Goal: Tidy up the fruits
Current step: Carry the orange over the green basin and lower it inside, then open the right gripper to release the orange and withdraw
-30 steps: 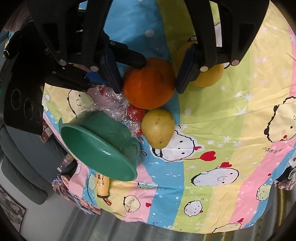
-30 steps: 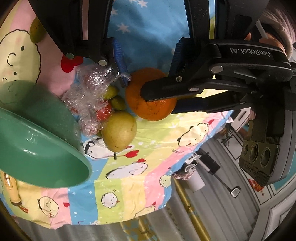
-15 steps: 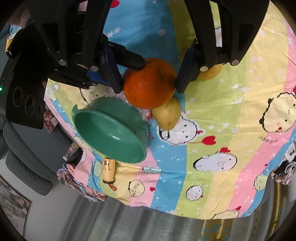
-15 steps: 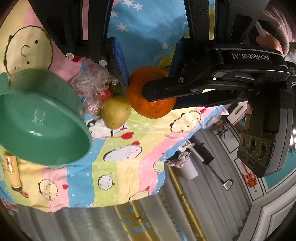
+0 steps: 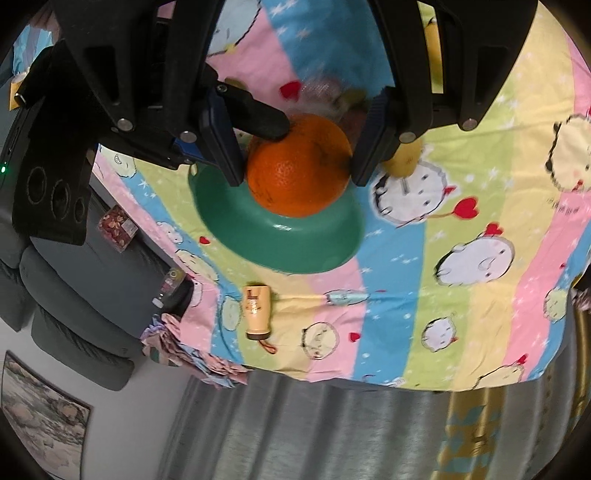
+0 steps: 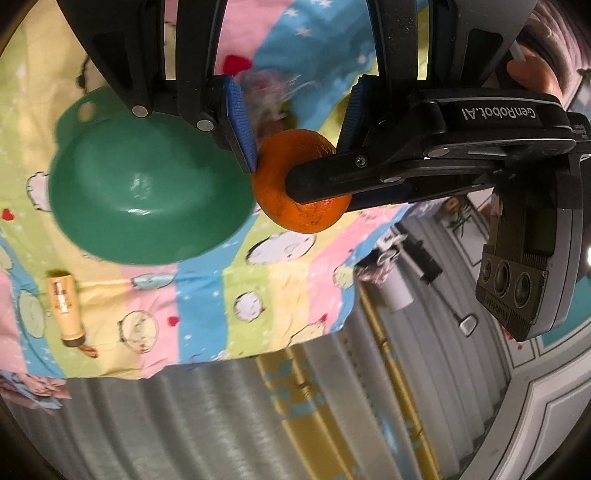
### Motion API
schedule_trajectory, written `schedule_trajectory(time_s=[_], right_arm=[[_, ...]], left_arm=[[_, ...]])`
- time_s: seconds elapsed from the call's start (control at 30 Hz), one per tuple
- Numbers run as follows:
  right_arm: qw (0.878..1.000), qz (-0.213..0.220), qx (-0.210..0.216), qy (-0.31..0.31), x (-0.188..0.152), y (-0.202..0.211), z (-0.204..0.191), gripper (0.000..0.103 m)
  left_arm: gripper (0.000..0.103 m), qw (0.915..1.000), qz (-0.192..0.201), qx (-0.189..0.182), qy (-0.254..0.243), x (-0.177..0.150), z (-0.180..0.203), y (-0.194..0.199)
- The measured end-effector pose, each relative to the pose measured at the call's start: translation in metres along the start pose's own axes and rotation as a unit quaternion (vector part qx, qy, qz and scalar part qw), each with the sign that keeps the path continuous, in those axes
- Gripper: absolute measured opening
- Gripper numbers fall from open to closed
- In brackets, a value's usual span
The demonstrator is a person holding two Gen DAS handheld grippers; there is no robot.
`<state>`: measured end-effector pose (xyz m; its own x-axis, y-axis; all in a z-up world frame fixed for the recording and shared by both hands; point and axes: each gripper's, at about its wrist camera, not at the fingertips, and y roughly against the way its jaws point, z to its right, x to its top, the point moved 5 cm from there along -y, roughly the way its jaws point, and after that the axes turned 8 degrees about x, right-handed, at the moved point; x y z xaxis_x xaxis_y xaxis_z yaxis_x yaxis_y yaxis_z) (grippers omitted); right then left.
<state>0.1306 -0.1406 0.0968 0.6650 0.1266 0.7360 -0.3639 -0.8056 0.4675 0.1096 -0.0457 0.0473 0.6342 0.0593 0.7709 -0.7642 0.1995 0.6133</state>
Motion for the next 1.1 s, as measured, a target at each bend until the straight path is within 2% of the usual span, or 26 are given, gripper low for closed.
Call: schedule_trajectory(time_s=[0.17,0.33,0.53,0.7,0.87,1.0,1.03,1.1], right_arm=[[1.000,0.011,-0.015,-0.021,0.008,0.013,0.027,0.047],[0.998,0.002,-0.028,-0.047,0.004,0.013,0.050,0.047],[0.996,-0.023,-0.045,-0.070,-0.003,0.007,0.067,0.047],[0.995,-0.038,-0.062,-0.070,-0.006,0.007,0.073,0.047],[0.994,-0.037,-0.062,-0.077,-0.008,0.008,0.076,0.047],[0.996,-0.027,-0.057,-0.068,-0.005,0.010,0.071,0.047],[0.996,-0.025,-0.061,-0.063,-0.004,0.011,0.070,0.047],[0.996,-0.023,-0.069,-0.060,-0.004,0.013,0.070,0.049]], left_arm=[[0.060,0.9997,-0.012,-0.016,-0.014,0.011,0.019,-0.019],[0.060,0.9986,-0.044,-0.026,-0.017,0.012,0.028,-0.046],[0.060,0.9957,-0.084,-0.040,0.005,0.006,0.028,-0.071],[0.061,0.9935,-0.103,-0.044,0.021,0.002,0.032,-0.080],[0.060,0.9936,-0.106,-0.033,0.020,0.002,0.034,-0.082],[0.062,0.9949,-0.091,-0.037,0.023,0.007,0.036,-0.077],[0.063,0.9957,-0.085,-0.031,0.020,0.008,0.036,-0.075],[0.072,0.9970,-0.074,-0.022,0.012,0.011,0.037,-0.070]])
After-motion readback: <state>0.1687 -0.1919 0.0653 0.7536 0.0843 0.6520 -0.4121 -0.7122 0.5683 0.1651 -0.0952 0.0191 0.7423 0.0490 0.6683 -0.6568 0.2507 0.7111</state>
